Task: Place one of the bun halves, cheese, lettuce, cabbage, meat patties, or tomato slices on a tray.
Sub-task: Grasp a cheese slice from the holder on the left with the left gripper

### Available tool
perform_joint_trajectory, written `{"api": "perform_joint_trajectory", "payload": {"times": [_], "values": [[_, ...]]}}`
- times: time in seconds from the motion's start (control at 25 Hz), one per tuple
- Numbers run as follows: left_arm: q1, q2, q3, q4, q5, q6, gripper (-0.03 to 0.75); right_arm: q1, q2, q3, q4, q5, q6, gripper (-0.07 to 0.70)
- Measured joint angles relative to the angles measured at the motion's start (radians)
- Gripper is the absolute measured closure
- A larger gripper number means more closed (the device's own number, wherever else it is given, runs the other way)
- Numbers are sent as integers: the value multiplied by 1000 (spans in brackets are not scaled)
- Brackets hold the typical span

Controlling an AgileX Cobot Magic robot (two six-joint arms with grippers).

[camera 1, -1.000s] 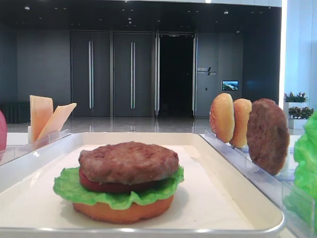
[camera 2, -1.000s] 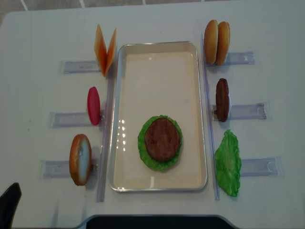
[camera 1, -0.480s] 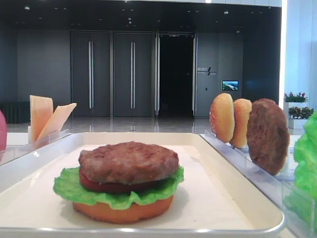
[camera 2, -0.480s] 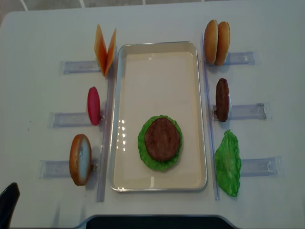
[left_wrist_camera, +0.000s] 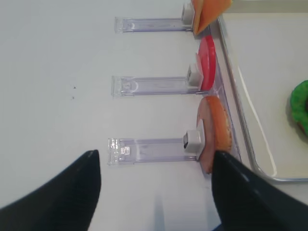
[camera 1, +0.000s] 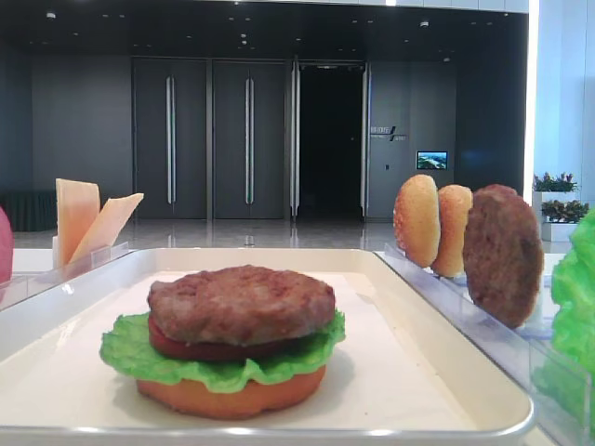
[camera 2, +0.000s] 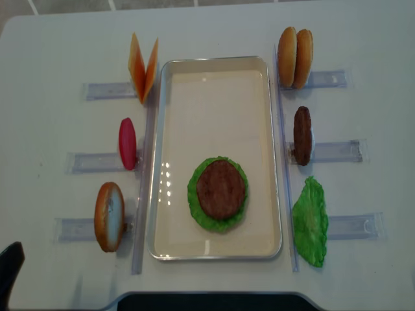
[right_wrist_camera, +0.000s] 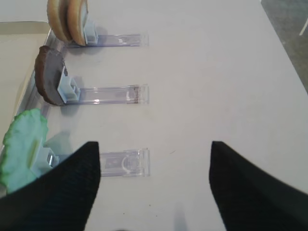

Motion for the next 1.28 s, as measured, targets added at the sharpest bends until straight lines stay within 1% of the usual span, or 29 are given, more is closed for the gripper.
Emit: {"api": "perform_joint_trajectory", "payload": {"times": [0.28, 0.4, 0.6, 0.84, 0.96, 1.12, 1.28], "values": [[0, 235, -143, 2, 19, -37, 171, 0, 0, 0, 0, 0, 0, 145], [0, 375, -214, 2, 32, -41, 171, 0, 0, 0, 0, 0, 0, 146], [0, 618, -357, 2, 36, -42, 171, 0, 0, 0, 0, 0, 0, 146], [0, 926, -571, 2, 37, -32, 177, 0, 0, 0, 0, 0, 0, 146], [0, 1082, -698, 4, 41, -10, 179, 0, 0, 0, 0, 0, 0, 146], [0, 1284, -865, 13, 89, -5, 179, 0, 0, 0, 0, -1, 0, 146], [0, 1460, -1027, 13, 101, -4, 179, 0, 0, 0, 0, -1, 0, 146]]}}
